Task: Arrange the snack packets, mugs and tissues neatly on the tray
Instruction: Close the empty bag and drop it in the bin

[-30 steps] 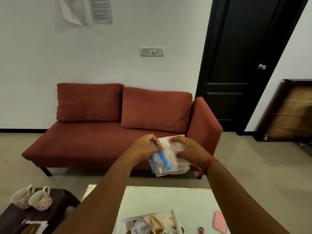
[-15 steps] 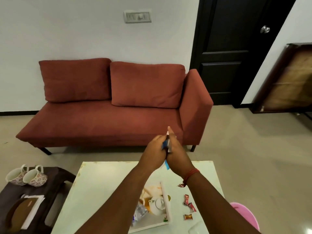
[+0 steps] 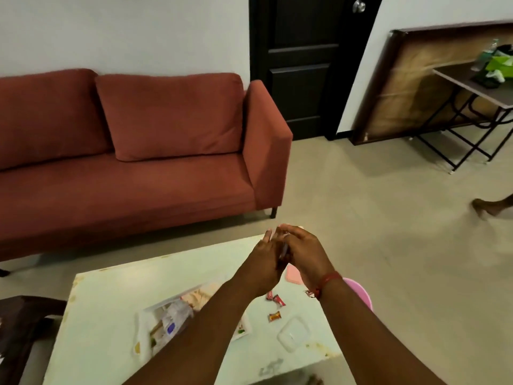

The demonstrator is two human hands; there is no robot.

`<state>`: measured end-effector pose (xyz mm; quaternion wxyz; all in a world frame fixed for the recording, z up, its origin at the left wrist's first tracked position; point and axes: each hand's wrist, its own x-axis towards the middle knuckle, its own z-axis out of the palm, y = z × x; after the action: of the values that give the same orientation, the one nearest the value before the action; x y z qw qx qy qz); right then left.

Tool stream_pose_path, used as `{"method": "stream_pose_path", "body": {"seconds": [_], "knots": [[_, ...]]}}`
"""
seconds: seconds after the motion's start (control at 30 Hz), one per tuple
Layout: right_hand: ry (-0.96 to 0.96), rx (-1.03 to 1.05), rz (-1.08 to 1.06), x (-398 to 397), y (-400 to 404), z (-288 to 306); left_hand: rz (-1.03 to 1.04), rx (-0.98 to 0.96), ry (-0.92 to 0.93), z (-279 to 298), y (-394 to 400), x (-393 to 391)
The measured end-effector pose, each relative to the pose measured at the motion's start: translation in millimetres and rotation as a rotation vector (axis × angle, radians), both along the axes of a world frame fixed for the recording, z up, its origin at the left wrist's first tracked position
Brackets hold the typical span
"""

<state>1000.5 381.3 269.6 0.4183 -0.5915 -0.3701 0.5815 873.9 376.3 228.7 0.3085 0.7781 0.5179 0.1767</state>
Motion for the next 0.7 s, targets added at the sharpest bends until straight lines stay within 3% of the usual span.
{"method": "stream_pose_path", "body": {"seconds": [0.13,0.47,0.7], "knots": [[-0.342,0.033,-0.150,46.8,2.0,-27.2,-0.069,0.073,0.187,-37.3,-2.0,55.4],[-0.522,-0.200,-0.108,219.3,48.2,-142.0,-0.170,-0.097,0.635,-123.4,30.3,178.5],[-0.969,-0.312,0.305,308.8,65.4,-280.5,-0.107,-0.173,0.788,-189.5,61.8,236.4]]}}
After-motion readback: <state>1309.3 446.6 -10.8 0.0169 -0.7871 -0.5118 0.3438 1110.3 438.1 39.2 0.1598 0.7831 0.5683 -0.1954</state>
